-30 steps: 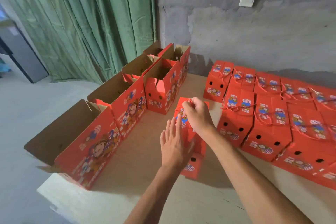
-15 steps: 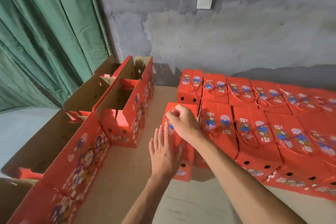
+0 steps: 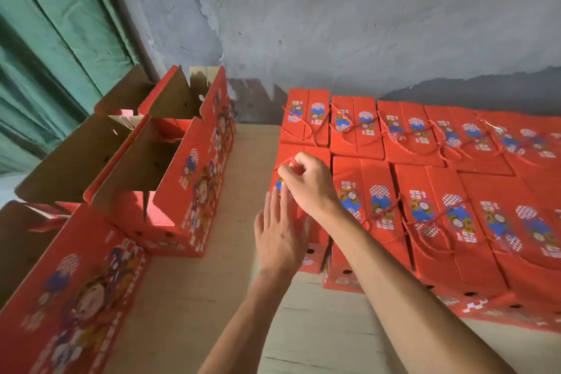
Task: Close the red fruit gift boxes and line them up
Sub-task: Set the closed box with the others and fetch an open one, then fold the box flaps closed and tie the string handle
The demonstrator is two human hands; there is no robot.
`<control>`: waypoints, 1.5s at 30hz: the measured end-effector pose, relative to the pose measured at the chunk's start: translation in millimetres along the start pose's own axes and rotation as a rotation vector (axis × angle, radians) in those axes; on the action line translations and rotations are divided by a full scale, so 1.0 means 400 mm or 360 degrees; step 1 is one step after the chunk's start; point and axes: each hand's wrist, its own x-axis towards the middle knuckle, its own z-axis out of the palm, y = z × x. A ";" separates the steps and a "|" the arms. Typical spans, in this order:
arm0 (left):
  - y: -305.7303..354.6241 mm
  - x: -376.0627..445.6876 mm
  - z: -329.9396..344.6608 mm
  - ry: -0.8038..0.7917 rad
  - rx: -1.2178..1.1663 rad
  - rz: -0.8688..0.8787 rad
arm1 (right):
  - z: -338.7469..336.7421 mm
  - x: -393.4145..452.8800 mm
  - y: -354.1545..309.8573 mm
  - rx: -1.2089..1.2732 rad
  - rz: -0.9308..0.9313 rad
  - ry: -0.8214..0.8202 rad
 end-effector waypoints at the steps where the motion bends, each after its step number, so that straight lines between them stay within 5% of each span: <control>1: 0.006 0.003 0.003 0.0001 0.0025 -0.0013 | 0.001 0.003 0.004 -0.0007 -0.0021 0.0015; 4: 0.013 0.006 0.001 -0.0032 0.0081 -0.0030 | 0.001 0.005 0.011 -0.0142 -0.0086 -0.0021; 10: 0.008 0.022 -0.047 -0.0252 -0.0130 -0.0093 | -0.007 -0.033 -0.026 -0.1262 -0.0547 0.0124; 16: -0.028 0.033 -0.200 0.0059 -0.0125 -0.0162 | 0.017 -0.099 -0.122 -0.1571 -0.0353 0.0162; 23: -0.202 0.076 -0.389 0.0312 0.0122 -0.0308 | 0.202 -0.132 -0.201 -0.1194 -0.0374 0.0006; 35: -0.502 0.163 -0.462 0.0025 0.0059 -0.0300 | 0.592 -0.040 -0.236 -0.0666 0.0128 -0.0248; 40: -0.516 0.165 -0.415 0.0092 0.0091 -0.0120 | 0.616 -0.002 -0.236 -0.0763 0.0316 -0.0291; 45: -0.478 0.147 -0.416 0.0224 0.0057 -0.0237 | 0.573 0.007 -0.255 -0.0773 0.0425 -0.0409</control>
